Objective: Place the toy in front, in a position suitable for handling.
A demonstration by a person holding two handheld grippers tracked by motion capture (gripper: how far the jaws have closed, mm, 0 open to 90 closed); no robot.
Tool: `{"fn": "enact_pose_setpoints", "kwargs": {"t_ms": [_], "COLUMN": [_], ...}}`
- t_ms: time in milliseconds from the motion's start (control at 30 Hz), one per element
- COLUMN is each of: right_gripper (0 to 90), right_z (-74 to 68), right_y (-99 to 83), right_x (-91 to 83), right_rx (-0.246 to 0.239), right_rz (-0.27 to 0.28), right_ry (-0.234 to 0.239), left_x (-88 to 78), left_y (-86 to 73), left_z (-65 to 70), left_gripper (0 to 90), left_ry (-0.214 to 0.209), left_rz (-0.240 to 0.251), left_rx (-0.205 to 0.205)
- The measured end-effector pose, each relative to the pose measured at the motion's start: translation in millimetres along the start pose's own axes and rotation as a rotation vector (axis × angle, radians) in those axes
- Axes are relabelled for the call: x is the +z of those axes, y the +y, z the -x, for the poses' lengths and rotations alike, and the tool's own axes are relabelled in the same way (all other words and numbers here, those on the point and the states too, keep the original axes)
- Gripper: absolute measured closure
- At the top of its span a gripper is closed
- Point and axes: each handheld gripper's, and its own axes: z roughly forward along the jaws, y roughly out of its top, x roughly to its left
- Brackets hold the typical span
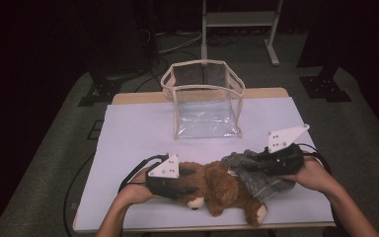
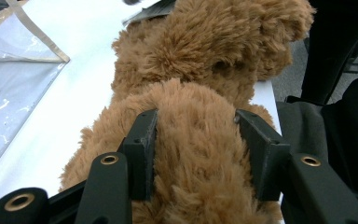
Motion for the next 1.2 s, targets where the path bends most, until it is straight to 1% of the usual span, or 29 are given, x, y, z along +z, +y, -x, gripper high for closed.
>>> {"fn": "enact_pose_setpoints", "kwargs": {"t_ms": [33, 67, 133, 167, 200, 267, 300, 333, 400, 533, 600, 700, 800, 833, 867, 900, 933, 967, 1000, 1033, 1067, 1133, 1200], "right_gripper": [76.3, 76.3, 76.2, 76.2, 76.2, 76.2, 76.2, 76.3, 76.4, 76.6, 76.7, 76.8, 76.8, 76.8, 76.8, 76.7, 76.7, 76.7, 76.7, 76.7, 76.7, 76.7, 76.7], "right_z": [1.6, 1.6, 2.0, 1.9, 1.9, 0.6, 0.5, 0.8, 1.3, -3.8, -5.7, -7.6, -9.3, -9.8, -10.5, -11.3, -11.3, -11.1, -10.1, -5.3, -5.3, 1.2, 6.9], "right_y": [13.0, 13.0, 21.6, 24.5, 24.5, 21.7, 18.4, 14.6, 7.9, -8.4, -14.1, -20.5, -27.4, -29.1, -30.3, -30.6, -30.6, -29.5, -27.2, -19.8, -19.8, -10.3, 1.2], "right_x": [8.4, 8.4, 21.8, 37.7, 37.7, 51.3, 55.8, 57.5, 56.1, 53.1, 51.2, 47.7, 42.4, 41.0, 39.7, 37.8, 37.8, 36.8, 35.3, 30.4, 30.4, 24.7, 18.7], "right_rx": [-0.019, -0.019, -0.038, -0.050, -0.050, -0.044, -0.043, -0.036, -0.017, 0.015, 0.021, 0.028, 0.042, 0.043, 0.045, 0.046, 0.046, 0.047, 0.040, 0.040, 0.040, 0.024, 0.011], "right_rz": [0.001, 0.001, -0.017, -0.043, -0.043, -0.077, -0.082, -0.075, -0.054, -0.009, 0.009, 0.020, 0.021, 0.022, 0.023, 0.018, 0.018, 0.011, 0.003, -0.009, -0.009, -0.031, -0.034], "right_ry": [0.013, 0.013, 0.029, 0.051, 0.051, 0.068, 0.074, 0.081, 0.083, 0.078, 0.072, 0.064, 0.053, 0.052, 0.052, 0.056, 0.056, 0.059, 0.060, 0.074, 0.074, 0.069, 0.069], "left_x": [-0.1, -0.2, -0.2, -0.5, -0.5, -0.8, -1.0, -1.3, -2.7, -8.0, -12.0, -19.3, -23.0, -23.1, -21.9, -20.0, -18.8, -17.0, -16.0, -15.0, -15.0, -15.2, -14.8], "left_y": [0.0, -0.1, -0.4, -0.9, -0.9, -1.7, -2.1, -2.3, -1.7, 0.9, 1.1, -0.2, -4.2, -5.7, -7.5, -9.3, -10.2, -11.3, -12.0, -12.7, -12.7, -13.7, -14.4], "left_z": [0.0, 0.0, 0.1, 0.6, 0.6, 1.0, 1.0, 1.0, 0.6, 0.5, 0.3, -1.5, -2.9, -3.2, -3.1, -3.0, -3.0, -2.5, -2.6, -1.7, -1.7, -1.4, -0.9], "left_gripper": [50.9, 50.9, 50.9, 50.8, 50.8, 50.5, 50.3, 49.7, 48.0, 43.5, 40.2, 34.8, 34.7, 36.7, 40.7, 46.8, 46.8, 48.8, 50.2, 50.8, 50.8, 50.8, 50.8], "left_ry": [-0.001, -0.001, 0.000, 0.001, 0.001, 0.001, 0.000, -0.003, 0.002, 0.010, 0.021, 0.048, 0.052, 0.045, 0.038, 0.029, 0.026, 0.025, 0.022, 0.026, 0.026, 0.025, 0.022], "left_rz": [-0.001, -0.002, 0.001, 0.003, 0.003, 0.003, 0.003, 0.005, 0.007, 0.015, 0.014, 0.005, 0.000, -0.005, 0.000, 0.007, 0.004, 0.010, 0.012, 0.021, 0.021, 0.024, 0.029], "left_rx": [0.001, 0.003, 0.004, 0.005, 0.005, 0.003, 0.002, -0.003, -0.003, -0.003, -0.013, -0.035, -0.055, -0.051, -0.050, -0.052, -0.048, -0.051, -0.046, -0.055, -0.055, -0.061, -0.060]}}
